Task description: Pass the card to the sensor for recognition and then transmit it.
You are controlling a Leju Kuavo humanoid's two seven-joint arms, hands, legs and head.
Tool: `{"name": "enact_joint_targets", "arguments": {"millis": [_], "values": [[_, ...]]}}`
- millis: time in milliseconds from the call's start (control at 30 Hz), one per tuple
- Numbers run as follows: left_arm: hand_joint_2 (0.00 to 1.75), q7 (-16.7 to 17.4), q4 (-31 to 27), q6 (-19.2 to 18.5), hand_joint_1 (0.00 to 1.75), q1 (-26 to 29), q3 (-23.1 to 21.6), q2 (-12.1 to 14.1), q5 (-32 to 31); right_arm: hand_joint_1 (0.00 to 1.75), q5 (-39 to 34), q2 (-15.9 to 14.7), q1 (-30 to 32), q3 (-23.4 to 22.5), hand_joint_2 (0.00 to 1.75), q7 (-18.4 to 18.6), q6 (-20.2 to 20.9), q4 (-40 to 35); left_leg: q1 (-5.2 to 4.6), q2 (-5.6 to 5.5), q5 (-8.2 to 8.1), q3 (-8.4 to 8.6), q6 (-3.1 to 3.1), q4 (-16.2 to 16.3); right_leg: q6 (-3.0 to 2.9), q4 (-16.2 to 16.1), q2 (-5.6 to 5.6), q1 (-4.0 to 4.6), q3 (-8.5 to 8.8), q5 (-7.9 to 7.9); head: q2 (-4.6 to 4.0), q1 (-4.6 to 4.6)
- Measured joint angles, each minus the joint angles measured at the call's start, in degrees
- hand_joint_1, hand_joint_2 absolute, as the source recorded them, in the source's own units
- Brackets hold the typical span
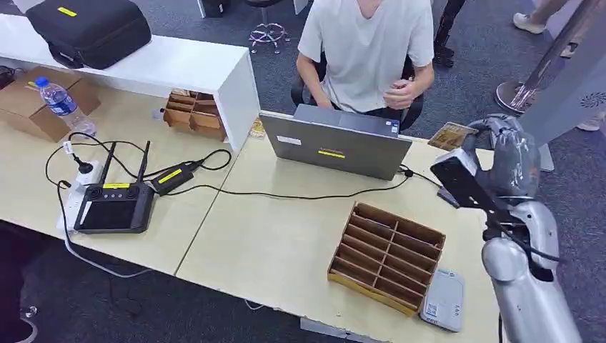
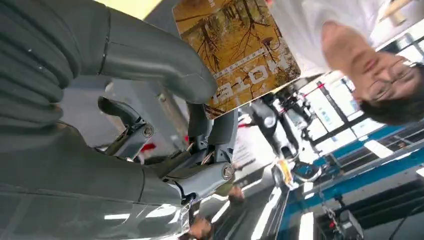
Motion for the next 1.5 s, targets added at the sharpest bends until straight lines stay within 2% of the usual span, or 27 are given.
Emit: {"name": "enact_joint_targets", "arguments": {"millis": [333,467,700,733,900,1300,1500], "values": [[1.75,1.73,0.0,-0.76,0.0,-1.41,0.0,-0.35,-3.5,1.75,8.67,1.77,-14.36,0.98,1.75,4.89,-2.4,18.21,0.0,-0.04,0.06,0.0,-0.03,0.02,-0.01,0.01,-0.02,0.0,-0.01,0.04,0.0,0.0],[1.75,2.25,-0.02,-1.0,0.0,-1.93,0.0,-0.52,-4.61,1.75,10.86,2.6,-18.23,1.07,1.75,6.53,-3.43,24.01,0.0,-0.05,0.07,0.0,-0.03,0.02,0.0,0.01,-0.02,0.0,-0.01,0.04,0.0,0.0],[1.75,2.67,-0.02,-1.16,0.0,-2.25,0.0,-0.79,-5.0,1.75,11.4,3.83,-22.16,1.07,1.75,6.84,-4.5,30.49,0.01,-0.05,0.07,0.0,-0.03,0.02,-0.01,0.01,-0.01,0.01,-0.02,0.04,0.0,0.02],[1.75,2.69,-0.02,-1.18,0.0,-2.25,0.0,-0.81,-4.96,0.0,11.4,3.93,-22.33,1.07,1.75,6.75,-4.5,30.95,0.01,-0.05,0.07,0.0,-0.03,0.02,-0.01,0.01,-0.02,0.01,-0.02,0.04,0.0,0.0],[1.75,2.14,-0.02,-2.64,0.0,-2.25,0.0,-0.68,-3.96,0.0,11.47,4.41,-22.54,1.07,1.75,6.31,-4.5,32.28,0.01,-0.05,0.07,0.0,-0.02,0.02,-0.01,0.01,-0.01,0.01,-0.03,0.04,0.0,0.0],[1.75,2.69,-0.02,-2.05,0.0,-2.31,0.0,-0.7,-3.54,0.0,12.51,4.46,-22.54,1.05,1.75,7.1,-4.39,32.6,0.0,-0.04,0.08,0.01,-0.02,0.02,-0.01,0.0,-0.01,0.01,-0.04,0.04,0.0,0.0],[1.75,2.69,-0.02,-1.7,0.0,-2.22,0.0,-0.72,-2.71,0.0,15.73,2.42,-22.95,0.81,1.75,9.13,-4.37,33.68,0.0,-0.07,0.08,0.0,-0.02,0.04,0.0,0.0,-0.05,0.0,-0.04,0.04,0.0,0.0]]}}
